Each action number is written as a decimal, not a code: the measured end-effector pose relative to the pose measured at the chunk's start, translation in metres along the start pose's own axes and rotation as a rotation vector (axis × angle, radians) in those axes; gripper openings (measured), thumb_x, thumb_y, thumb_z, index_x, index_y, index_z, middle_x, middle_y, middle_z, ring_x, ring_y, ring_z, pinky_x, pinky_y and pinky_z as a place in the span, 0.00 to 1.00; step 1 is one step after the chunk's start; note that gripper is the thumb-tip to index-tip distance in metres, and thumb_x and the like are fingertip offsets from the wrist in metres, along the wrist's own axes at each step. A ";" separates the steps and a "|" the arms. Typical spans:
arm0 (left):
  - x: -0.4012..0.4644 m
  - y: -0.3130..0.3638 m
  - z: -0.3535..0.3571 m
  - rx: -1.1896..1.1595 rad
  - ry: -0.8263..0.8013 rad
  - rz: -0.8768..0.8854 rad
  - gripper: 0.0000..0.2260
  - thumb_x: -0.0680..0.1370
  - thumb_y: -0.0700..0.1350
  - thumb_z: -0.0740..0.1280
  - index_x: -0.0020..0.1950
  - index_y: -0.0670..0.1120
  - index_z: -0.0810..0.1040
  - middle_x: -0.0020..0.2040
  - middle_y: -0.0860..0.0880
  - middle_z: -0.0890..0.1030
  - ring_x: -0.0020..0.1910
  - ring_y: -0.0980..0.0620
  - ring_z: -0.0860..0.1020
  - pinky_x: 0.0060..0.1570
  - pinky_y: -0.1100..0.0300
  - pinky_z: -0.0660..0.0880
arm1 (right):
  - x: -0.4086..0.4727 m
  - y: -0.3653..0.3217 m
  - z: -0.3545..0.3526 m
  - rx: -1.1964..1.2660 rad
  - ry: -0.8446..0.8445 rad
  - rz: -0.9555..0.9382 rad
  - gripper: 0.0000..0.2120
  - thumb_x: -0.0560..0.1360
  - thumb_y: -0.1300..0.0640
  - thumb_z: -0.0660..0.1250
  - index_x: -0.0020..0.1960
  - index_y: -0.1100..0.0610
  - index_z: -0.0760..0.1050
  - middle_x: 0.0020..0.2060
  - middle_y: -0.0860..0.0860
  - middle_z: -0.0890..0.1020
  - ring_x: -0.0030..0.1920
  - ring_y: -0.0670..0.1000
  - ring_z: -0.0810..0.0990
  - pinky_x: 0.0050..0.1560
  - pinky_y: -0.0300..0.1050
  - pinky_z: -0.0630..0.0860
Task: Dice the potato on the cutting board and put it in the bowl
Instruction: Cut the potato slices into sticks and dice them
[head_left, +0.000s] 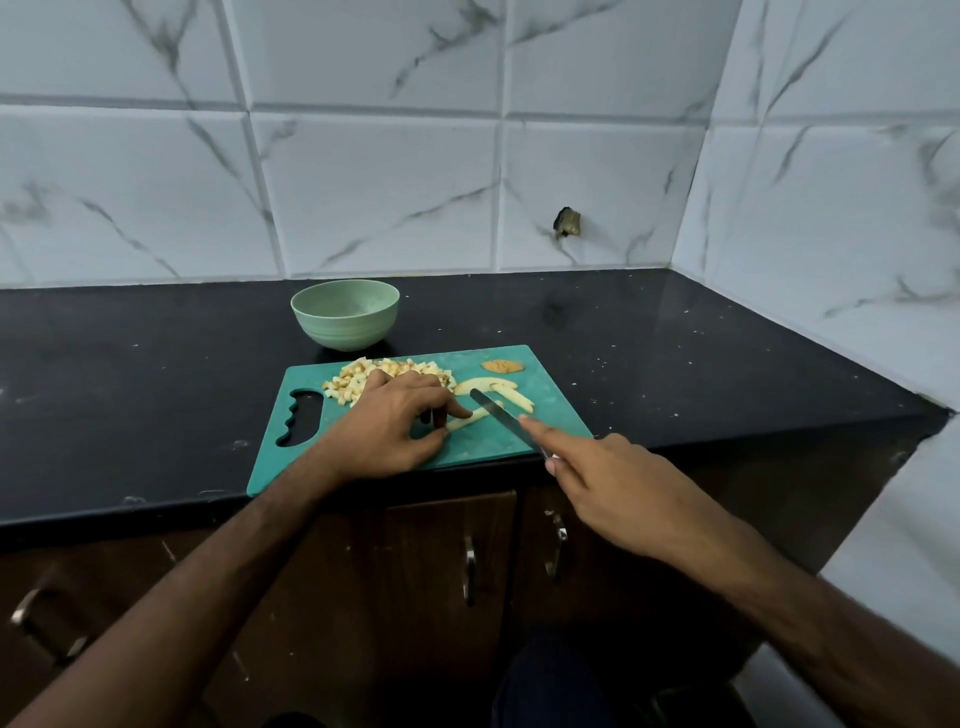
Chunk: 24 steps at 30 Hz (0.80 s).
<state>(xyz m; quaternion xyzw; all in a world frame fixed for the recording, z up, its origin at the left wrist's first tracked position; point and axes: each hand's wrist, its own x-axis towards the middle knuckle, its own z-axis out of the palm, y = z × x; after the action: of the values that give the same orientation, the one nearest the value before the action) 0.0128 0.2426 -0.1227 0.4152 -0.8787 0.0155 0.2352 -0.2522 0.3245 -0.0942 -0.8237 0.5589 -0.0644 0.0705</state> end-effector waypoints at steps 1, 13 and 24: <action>0.000 0.000 0.000 0.000 0.001 0.000 0.17 0.75 0.58 0.59 0.59 0.55 0.81 0.46 0.63 0.73 0.51 0.62 0.70 0.49 0.61 0.58 | 0.000 0.000 0.001 0.009 -0.018 -0.002 0.24 0.87 0.48 0.50 0.81 0.36 0.49 0.40 0.44 0.76 0.33 0.45 0.76 0.28 0.34 0.64; -0.002 -0.001 0.002 0.007 0.034 0.016 0.17 0.76 0.58 0.59 0.60 0.56 0.80 0.47 0.62 0.74 0.50 0.63 0.70 0.47 0.59 0.57 | 0.004 0.000 -0.009 0.022 0.017 -0.014 0.24 0.87 0.47 0.49 0.80 0.34 0.50 0.48 0.45 0.79 0.35 0.46 0.77 0.31 0.37 0.69; -0.002 -0.002 0.004 0.014 0.063 0.026 0.11 0.77 0.54 0.66 0.58 0.57 0.80 0.47 0.62 0.76 0.51 0.63 0.71 0.48 0.59 0.57 | 0.002 -0.003 -0.004 0.008 0.017 -0.003 0.23 0.87 0.47 0.49 0.81 0.35 0.50 0.42 0.43 0.76 0.34 0.46 0.76 0.30 0.35 0.66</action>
<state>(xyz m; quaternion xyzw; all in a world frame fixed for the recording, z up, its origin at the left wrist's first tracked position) 0.0134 0.2418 -0.1268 0.4049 -0.8760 0.0377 0.2594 -0.2494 0.3236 -0.0896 -0.8237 0.5579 -0.0738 0.0691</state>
